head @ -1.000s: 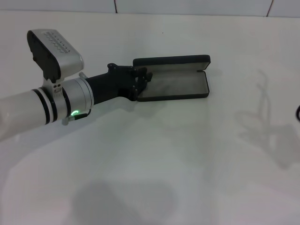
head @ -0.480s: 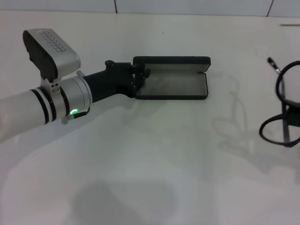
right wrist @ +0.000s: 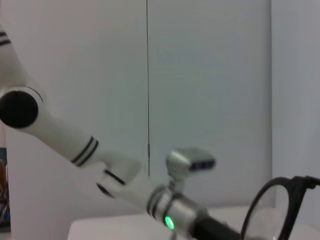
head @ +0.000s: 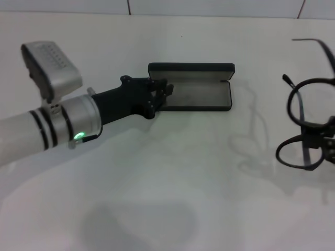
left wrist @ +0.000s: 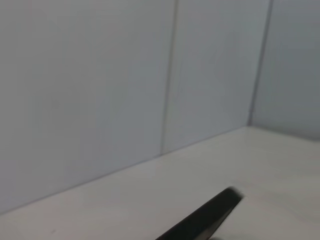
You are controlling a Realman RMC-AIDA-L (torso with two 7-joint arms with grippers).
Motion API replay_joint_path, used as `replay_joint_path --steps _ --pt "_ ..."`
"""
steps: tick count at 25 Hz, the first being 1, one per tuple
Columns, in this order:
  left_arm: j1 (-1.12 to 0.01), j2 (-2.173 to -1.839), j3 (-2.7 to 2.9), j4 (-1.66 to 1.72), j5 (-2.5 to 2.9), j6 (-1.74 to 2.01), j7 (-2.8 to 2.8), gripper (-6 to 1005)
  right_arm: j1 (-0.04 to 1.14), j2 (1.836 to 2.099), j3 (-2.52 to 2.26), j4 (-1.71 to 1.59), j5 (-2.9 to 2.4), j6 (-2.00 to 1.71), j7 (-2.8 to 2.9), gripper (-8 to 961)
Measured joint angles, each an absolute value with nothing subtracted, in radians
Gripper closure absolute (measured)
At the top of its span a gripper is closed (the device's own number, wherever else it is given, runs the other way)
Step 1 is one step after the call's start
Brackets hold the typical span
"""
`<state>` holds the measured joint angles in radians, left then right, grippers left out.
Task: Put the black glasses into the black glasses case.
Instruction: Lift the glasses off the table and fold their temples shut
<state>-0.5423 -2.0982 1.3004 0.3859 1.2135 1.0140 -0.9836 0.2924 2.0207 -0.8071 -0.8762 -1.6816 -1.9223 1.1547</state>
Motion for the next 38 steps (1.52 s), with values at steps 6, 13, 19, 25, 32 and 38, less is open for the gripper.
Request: replay_joint_path --steps 6,13,19,25,32,38 --pt "-0.399 -2.09 1.284 0.561 1.207 1.22 -1.039 888 0.316 2.017 -0.927 -0.875 -1.695 -1.811 1.154 855" --pt "-0.348 -2.082 1.282 0.652 1.16 1.421 -1.099 893 0.348 2.022 -0.97 -0.876 -1.708 -1.808 1.155 856" --pt "-0.373 -2.07 1.281 0.651 1.139 1.537 -1.121 896 0.365 2.024 -1.041 -0.884 -1.691 -1.811 1.154 855" --pt "-0.402 -2.081 1.278 0.642 1.134 1.534 -1.137 900 0.374 2.024 -1.114 -0.891 -1.663 -1.823 1.147 855" --pt "-0.437 -2.081 1.283 0.639 1.145 1.537 -1.172 943 0.39 2.025 -1.146 -0.893 -1.642 -1.85 1.132 856" --pt "-0.48 -2.081 1.291 0.628 1.225 1.548 -1.206 944 0.402 2.025 -1.153 -0.893 -1.629 -1.851 1.13 856"
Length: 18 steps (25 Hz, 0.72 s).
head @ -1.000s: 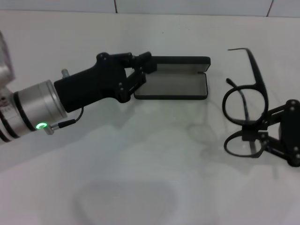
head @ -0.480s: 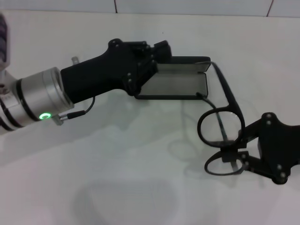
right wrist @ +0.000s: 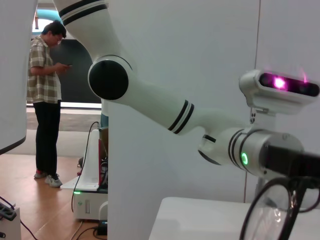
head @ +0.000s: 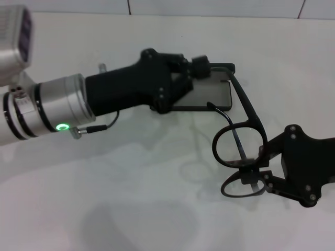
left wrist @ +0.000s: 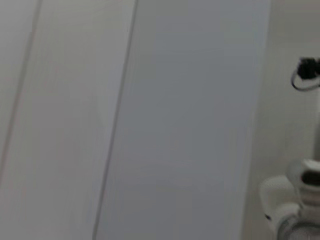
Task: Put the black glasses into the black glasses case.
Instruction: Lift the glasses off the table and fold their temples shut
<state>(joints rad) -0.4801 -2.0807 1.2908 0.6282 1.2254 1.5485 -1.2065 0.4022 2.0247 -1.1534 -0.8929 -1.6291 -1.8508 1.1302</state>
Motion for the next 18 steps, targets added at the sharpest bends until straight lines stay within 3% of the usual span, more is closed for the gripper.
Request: replay_joint_path --steps 18 --pt "-0.484 -2.088 1.288 0.613 1.138 1.611 -1.197 945 0.418 2.025 -1.174 -0.879 -1.62 -1.842 1.128 856"
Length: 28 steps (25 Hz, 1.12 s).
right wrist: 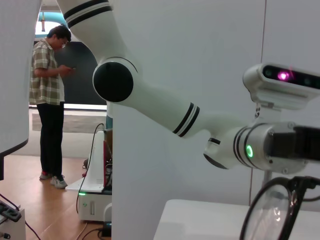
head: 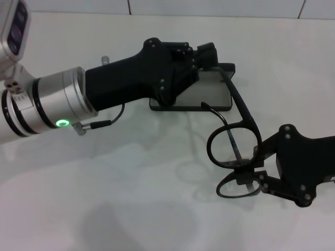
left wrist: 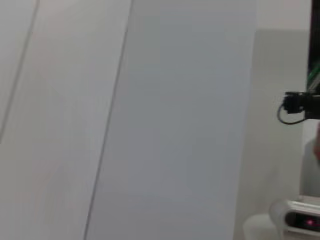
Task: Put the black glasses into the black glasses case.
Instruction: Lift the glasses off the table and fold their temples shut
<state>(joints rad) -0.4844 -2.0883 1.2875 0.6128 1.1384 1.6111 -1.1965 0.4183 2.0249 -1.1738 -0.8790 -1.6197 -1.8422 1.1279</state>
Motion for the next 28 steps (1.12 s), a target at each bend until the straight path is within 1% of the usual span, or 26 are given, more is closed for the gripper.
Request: replay_joint_path --steps 11,28 --pt "-0.554 -2.09 1.367 0.513 1.148 1.628 -1.172 945 0.437 2.026 -1.18 -0.868 -1.62 -1.832 1.127 856" --pt "-0.563 -2.087 1.385 0.51 1.202 1.642 -1.173 945 0.441 2.026 -1.184 -0.844 -1.589 -1.83 1.099 856"
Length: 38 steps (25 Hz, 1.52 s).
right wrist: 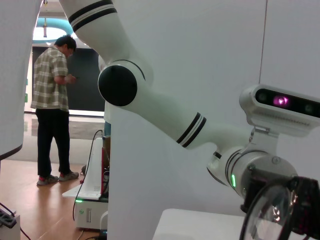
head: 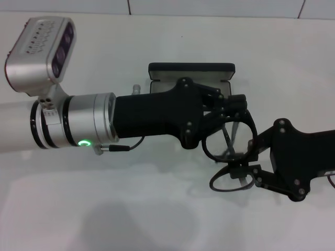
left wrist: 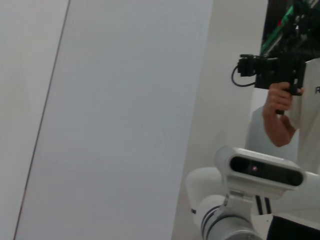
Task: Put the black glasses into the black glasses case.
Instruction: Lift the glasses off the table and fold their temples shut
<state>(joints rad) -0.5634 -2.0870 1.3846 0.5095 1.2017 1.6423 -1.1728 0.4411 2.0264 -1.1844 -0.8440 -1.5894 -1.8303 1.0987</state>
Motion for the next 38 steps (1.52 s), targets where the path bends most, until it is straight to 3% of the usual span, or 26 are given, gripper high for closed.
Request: replay_joint_path --steps 15,28,38 --pt "-0.561 -2.085 1.368 0.503 1.202 1.662 -1.168 945 0.446 2.026 -1.184 -0.816 -1.577 -1.828 1.076 856" --pt "-0.489 -2.087 1.137 0.369 1.042 1.442 -1.167 945 0.408 2.028 -1.213 -0.79 -1.473 -1.87 0.858 856" --pt "-0.564 -2.085 1.256 0.343 1.16 1.444 -1.258 945 0.462 2.028 -1.254 -0.787 -1.412 -1.842 0.808 856"
